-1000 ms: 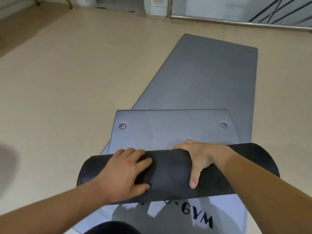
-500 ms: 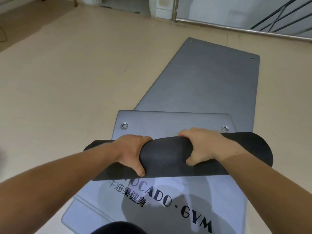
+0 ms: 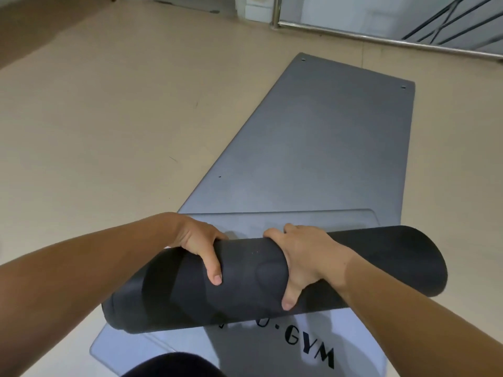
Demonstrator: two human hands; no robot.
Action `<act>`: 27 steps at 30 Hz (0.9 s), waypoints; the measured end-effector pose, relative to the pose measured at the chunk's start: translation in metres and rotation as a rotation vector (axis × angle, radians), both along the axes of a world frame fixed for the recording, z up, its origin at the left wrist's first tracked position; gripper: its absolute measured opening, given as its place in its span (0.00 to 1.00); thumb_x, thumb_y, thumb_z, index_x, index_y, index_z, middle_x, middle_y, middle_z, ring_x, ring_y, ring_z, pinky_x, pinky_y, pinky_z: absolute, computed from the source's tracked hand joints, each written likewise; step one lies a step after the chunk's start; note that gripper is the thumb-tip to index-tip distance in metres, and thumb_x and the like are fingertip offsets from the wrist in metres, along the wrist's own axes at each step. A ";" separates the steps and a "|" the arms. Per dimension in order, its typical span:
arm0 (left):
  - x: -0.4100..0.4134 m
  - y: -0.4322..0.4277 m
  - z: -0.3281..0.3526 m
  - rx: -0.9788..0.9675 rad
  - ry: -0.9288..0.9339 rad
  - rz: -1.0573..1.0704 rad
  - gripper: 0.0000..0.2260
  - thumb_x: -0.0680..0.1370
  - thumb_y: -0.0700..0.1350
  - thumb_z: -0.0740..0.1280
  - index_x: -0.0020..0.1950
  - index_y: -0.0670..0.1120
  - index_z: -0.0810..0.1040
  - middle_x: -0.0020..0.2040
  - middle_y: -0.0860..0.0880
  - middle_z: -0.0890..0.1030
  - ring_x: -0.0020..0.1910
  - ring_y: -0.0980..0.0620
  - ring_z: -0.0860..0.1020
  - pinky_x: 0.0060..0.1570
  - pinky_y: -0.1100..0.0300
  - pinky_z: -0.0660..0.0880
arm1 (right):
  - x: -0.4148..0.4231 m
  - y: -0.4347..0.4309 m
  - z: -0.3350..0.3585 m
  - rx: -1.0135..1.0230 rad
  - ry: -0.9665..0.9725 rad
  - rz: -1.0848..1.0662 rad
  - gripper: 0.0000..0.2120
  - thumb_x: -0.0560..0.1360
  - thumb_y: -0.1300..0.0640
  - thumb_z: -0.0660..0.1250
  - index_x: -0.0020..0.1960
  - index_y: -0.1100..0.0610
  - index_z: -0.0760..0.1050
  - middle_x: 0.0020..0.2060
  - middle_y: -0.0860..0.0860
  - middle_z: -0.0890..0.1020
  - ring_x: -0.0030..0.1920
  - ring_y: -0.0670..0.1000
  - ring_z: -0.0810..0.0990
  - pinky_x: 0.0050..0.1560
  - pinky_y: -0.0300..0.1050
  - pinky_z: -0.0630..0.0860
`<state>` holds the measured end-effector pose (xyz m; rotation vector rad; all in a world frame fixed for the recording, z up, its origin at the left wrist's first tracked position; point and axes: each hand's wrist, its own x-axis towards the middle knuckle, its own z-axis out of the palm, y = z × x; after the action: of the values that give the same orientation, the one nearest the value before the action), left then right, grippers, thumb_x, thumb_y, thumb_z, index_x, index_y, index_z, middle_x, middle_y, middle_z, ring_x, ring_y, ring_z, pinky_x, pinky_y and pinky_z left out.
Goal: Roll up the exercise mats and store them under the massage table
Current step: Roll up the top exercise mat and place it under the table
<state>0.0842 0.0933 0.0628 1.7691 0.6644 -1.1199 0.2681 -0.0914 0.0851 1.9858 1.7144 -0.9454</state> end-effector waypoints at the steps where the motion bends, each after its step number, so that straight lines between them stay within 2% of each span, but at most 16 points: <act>1: -0.003 0.003 0.004 0.092 -0.033 0.013 0.45 0.58 0.57 0.89 0.74 0.58 0.78 0.70 0.54 0.83 0.69 0.47 0.82 0.70 0.46 0.79 | 0.005 0.005 0.000 -0.020 0.029 -0.031 0.61 0.53 0.34 0.86 0.77 0.39 0.58 0.62 0.49 0.74 0.60 0.57 0.77 0.63 0.57 0.76; 3: -0.014 0.003 0.019 0.391 -0.135 0.030 0.49 0.62 0.65 0.86 0.80 0.62 0.70 0.78 0.57 0.73 0.76 0.48 0.74 0.74 0.45 0.73 | 0.015 0.014 -0.001 -0.045 0.110 -0.120 0.58 0.51 0.36 0.87 0.75 0.36 0.62 0.63 0.44 0.77 0.61 0.54 0.78 0.61 0.54 0.76; 4: -0.023 -0.002 0.024 0.586 -0.234 0.027 0.46 0.66 0.68 0.83 0.81 0.61 0.70 0.77 0.57 0.72 0.75 0.48 0.74 0.73 0.46 0.74 | 0.021 0.018 -0.003 -0.050 0.155 -0.172 0.57 0.51 0.38 0.88 0.74 0.35 0.64 0.64 0.41 0.77 0.62 0.53 0.78 0.61 0.53 0.76; 6: -0.049 -0.023 0.020 0.991 -0.608 -0.053 0.33 0.72 0.65 0.77 0.75 0.55 0.78 0.70 0.52 0.79 0.65 0.44 0.81 0.59 0.47 0.81 | 0.031 0.023 -0.006 -0.061 0.236 -0.268 0.59 0.50 0.42 0.90 0.75 0.34 0.64 0.67 0.40 0.76 0.66 0.53 0.77 0.65 0.54 0.76; 7: -0.063 -0.041 0.012 1.113 -0.774 -0.114 0.29 0.73 0.64 0.73 0.70 0.52 0.81 0.66 0.48 0.83 0.59 0.40 0.84 0.54 0.46 0.83 | 0.033 0.026 -0.007 -0.064 0.252 -0.296 0.62 0.49 0.42 0.90 0.76 0.33 0.62 0.70 0.41 0.74 0.68 0.54 0.76 0.67 0.56 0.76; 8: -0.074 -0.062 0.001 1.151 -0.842 -0.167 0.31 0.72 0.66 0.71 0.69 0.49 0.82 0.65 0.44 0.84 0.58 0.37 0.85 0.53 0.44 0.84 | 0.035 0.029 -0.006 -0.051 0.243 -0.303 0.63 0.48 0.41 0.90 0.77 0.33 0.61 0.72 0.42 0.73 0.70 0.55 0.74 0.69 0.58 0.75; 9: -0.083 -0.081 -0.013 1.149 -0.800 -0.217 0.39 0.70 0.70 0.68 0.72 0.45 0.81 0.69 0.40 0.82 0.62 0.35 0.84 0.58 0.41 0.83 | 0.036 0.033 -0.006 -0.016 0.211 -0.291 0.64 0.48 0.39 0.89 0.78 0.34 0.61 0.72 0.43 0.71 0.71 0.55 0.72 0.70 0.58 0.73; 11: -0.087 -0.101 -0.042 1.111 -0.542 -0.259 0.57 0.64 0.76 0.66 0.82 0.39 0.67 0.79 0.34 0.71 0.77 0.31 0.72 0.72 0.32 0.73 | 0.037 0.040 -0.003 0.105 0.105 -0.248 0.60 0.50 0.34 0.87 0.77 0.37 0.63 0.70 0.45 0.70 0.71 0.54 0.70 0.68 0.55 0.72; 13: -0.076 -0.097 -0.061 1.124 -0.460 -0.227 0.66 0.60 0.78 0.68 0.86 0.38 0.57 0.82 0.32 0.65 0.82 0.30 0.63 0.77 0.28 0.62 | 0.037 0.042 0.000 0.224 -0.020 -0.244 0.54 0.54 0.29 0.83 0.75 0.40 0.67 0.67 0.45 0.73 0.69 0.53 0.72 0.62 0.52 0.71; 14: -0.068 -0.088 -0.064 1.116 -0.475 -0.193 0.67 0.58 0.79 0.69 0.85 0.38 0.57 0.82 0.33 0.66 0.81 0.30 0.64 0.78 0.28 0.62 | 0.037 0.041 0.000 0.265 -0.078 -0.248 0.50 0.58 0.25 0.79 0.74 0.42 0.68 0.67 0.46 0.75 0.68 0.53 0.73 0.62 0.52 0.72; 16: -0.054 -0.063 -0.058 1.065 -0.501 -0.174 0.67 0.55 0.78 0.69 0.85 0.41 0.61 0.80 0.38 0.69 0.78 0.35 0.68 0.78 0.32 0.64 | 0.039 0.034 0.000 0.263 -0.131 -0.247 0.47 0.63 0.20 0.70 0.75 0.42 0.68 0.69 0.47 0.76 0.69 0.54 0.74 0.66 0.53 0.72; 17: -0.049 -0.051 -0.051 1.030 -0.502 -0.193 0.66 0.54 0.78 0.69 0.85 0.43 0.60 0.79 0.42 0.70 0.77 0.38 0.70 0.78 0.36 0.65 | 0.041 0.029 -0.001 0.225 -0.125 -0.241 0.50 0.63 0.17 0.67 0.77 0.42 0.66 0.71 0.48 0.75 0.71 0.55 0.73 0.70 0.55 0.71; 20: -0.036 -0.025 -0.031 0.940 -0.486 -0.277 0.64 0.54 0.78 0.71 0.84 0.50 0.58 0.75 0.52 0.71 0.70 0.47 0.73 0.73 0.44 0.69 | 0.040 0.015 -0.004 0.117 -0.153 -0.135 0.68 0.54 0.16 0.71 0.84 0.46 0.53 0.79 0.49 0.67 0.78 0.57 0.66 0.79 0.60 0.61; 22: -0.027 -0.013 -0.021 0.874 -0.466 -0.303 0.61 0.54 0.77 0.74 0.81 0.54 0.59 0.71 0.56 0.73 0.67 0.50 0.74 0.70 0.47 0.70 | 0.037 0.015 -0.003 0.038 -0.206 -0.070 0.73 0.52 0.19 0.75 0.85 0.49 0.48 0.78 0.52 0.66 0.77 0.59 0.66 0.79 0.62 0.60; 25: -0.023 0.000 -0.014 0.779 -0.429 -0.362 0.55 0.53 0.74 0.77 0.76 0.58 0.63 0.65 0.60 0.76 0.62 0.53 0.76 0.67 0.49 0.73 | 0.031 0.011 -0.005 -0.021 -0.177 -0.081 0.70 0.53 0.20 0.76 0.83 0.49 0.52 0.73 0.52 0.72 0.72 0.58 0.72 0.74 0.60 0.67; 27: -0.016 0.009 -0.009 0.689 -0.376 -0.353 0.51 0.52 0.72 0.80 0.72 0.61 0.66 0.61 0.61 0.78 0.58 0.54 0.78 0.64 0.50 0.76 | 0.029 0.002 -0.006 -0.006 -0.115 -0.146 0.68 0.55 0.19 0.75 0.84 0.47 0.52 0.74 0.51 0.71 0.72 0.57 0.72 0.73 0.58 0.68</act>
<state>0.0686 0.1024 0.0542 2.6861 0.5501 -0.7772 0.2973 -0.0890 0.0795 2.1410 1.5217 -0.8626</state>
